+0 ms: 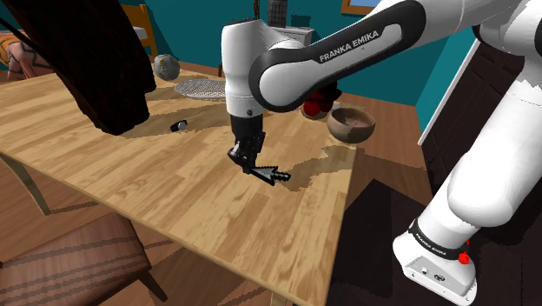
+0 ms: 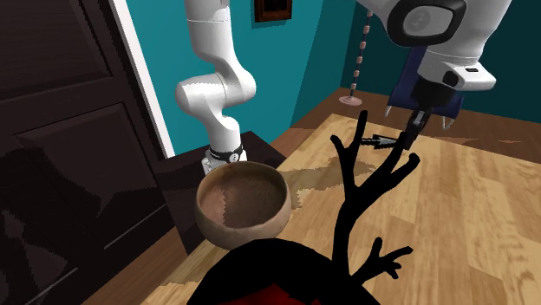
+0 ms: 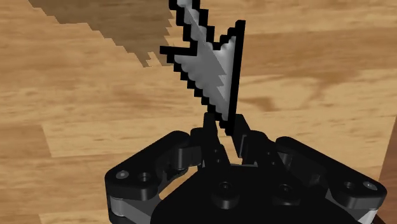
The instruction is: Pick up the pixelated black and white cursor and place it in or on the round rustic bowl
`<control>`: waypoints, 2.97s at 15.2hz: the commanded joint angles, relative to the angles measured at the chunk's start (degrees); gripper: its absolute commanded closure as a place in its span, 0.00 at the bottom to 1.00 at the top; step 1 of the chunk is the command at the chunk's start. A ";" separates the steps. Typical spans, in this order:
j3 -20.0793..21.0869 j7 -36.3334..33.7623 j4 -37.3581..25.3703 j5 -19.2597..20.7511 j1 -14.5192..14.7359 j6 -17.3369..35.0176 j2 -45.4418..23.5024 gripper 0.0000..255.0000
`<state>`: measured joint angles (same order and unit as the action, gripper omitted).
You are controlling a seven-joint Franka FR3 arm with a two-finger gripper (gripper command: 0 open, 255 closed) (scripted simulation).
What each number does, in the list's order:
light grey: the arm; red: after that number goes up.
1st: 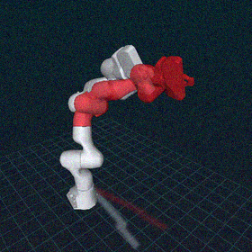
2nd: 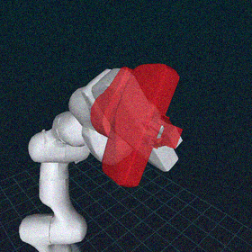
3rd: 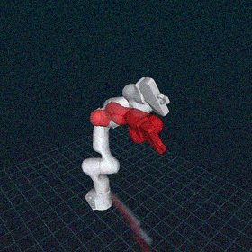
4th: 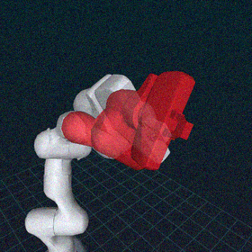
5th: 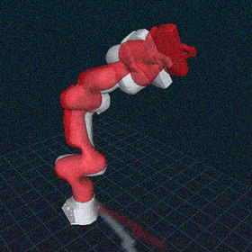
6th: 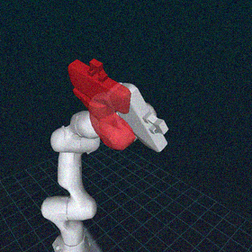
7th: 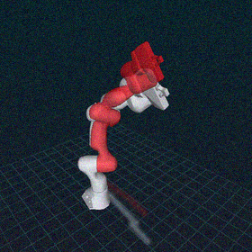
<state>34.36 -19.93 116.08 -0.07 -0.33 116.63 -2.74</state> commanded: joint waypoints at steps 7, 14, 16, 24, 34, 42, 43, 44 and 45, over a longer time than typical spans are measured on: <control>-0.10 0.73 -4.32 -1.17 -0.23 -5.95 1.94 1.00; -0.22 1.05 -8.71 -1.74 -0.37 -11.22 2.99 1.00; -0.25 1.09 -10.08 -1.82 -0.39 -12.74 3.16 1.00; -2.80 6.40 -8.28 -4.41 -2.54 -15.56 8.39 1.00; -12.86 22.60 3.33 -7.27 -7.24 -15.88 20.24 1.00; -21.09 34.25 7.98 -5.36 -11.10 -16.45 24.77 1.00; -22.09 35.66 8.28 -4.98 -11.63 -16.50 25.04 1.00; -23.10 37.06 8.52 -4.57 -12.17 -16.54 25.25 1.00; -24.10 38.45 8.70 -4.15 -12.72 -16.58 25.39 1.00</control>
<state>11.34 16.95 124.44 -4.66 -12.48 100.10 22.37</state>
